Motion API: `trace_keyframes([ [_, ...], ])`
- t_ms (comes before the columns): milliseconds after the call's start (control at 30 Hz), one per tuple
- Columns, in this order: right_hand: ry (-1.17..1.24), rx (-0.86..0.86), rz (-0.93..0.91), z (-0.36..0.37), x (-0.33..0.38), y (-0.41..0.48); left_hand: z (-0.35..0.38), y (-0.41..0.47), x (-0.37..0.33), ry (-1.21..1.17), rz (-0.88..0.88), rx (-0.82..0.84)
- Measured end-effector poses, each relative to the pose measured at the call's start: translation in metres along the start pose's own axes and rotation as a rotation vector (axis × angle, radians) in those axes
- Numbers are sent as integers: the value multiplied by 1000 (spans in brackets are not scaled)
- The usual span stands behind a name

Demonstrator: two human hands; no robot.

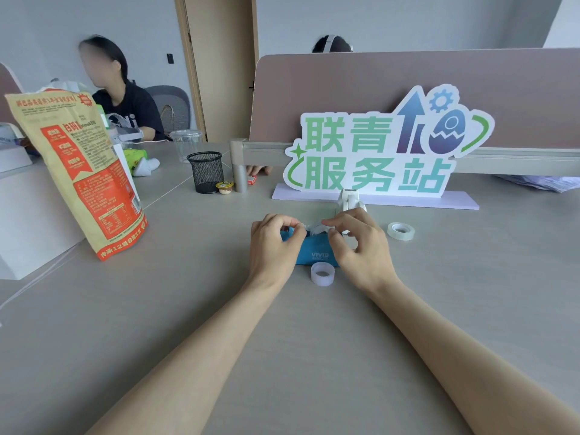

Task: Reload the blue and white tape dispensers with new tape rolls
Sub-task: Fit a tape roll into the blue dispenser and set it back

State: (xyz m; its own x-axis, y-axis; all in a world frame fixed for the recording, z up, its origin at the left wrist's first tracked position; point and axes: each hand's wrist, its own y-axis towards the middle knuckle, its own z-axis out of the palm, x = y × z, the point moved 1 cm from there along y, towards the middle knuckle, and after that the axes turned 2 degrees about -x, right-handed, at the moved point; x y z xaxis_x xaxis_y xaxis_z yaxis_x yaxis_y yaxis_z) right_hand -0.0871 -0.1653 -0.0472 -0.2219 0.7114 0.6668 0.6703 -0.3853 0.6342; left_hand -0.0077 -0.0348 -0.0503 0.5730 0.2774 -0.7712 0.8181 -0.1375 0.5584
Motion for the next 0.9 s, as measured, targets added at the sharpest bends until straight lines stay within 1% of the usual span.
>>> trace_keyframes([
  [200, -71, 15, -47, -1, 3, -3, 0, 0, 2, 22, -2, 10],
  [367, -94, 69, -78, 2, 4, -2, -4, 4, 6, -71, -47, 27],
  [500, -186, 54, -160, 5, 4, -1, -11, 7, 5, -93, -132, 72],
  [667, -191, 77, -162, 6, 2, -1, -18, 20, 11, -108, -234, 147],
  [833, -196, 82, -155, 4, 2, 0, -35, 31, 15, -391, -425, 249],
  [900, -200, 89, -154, 5, 2, 0, -40, 33, 19, -420, -455, 272],
])
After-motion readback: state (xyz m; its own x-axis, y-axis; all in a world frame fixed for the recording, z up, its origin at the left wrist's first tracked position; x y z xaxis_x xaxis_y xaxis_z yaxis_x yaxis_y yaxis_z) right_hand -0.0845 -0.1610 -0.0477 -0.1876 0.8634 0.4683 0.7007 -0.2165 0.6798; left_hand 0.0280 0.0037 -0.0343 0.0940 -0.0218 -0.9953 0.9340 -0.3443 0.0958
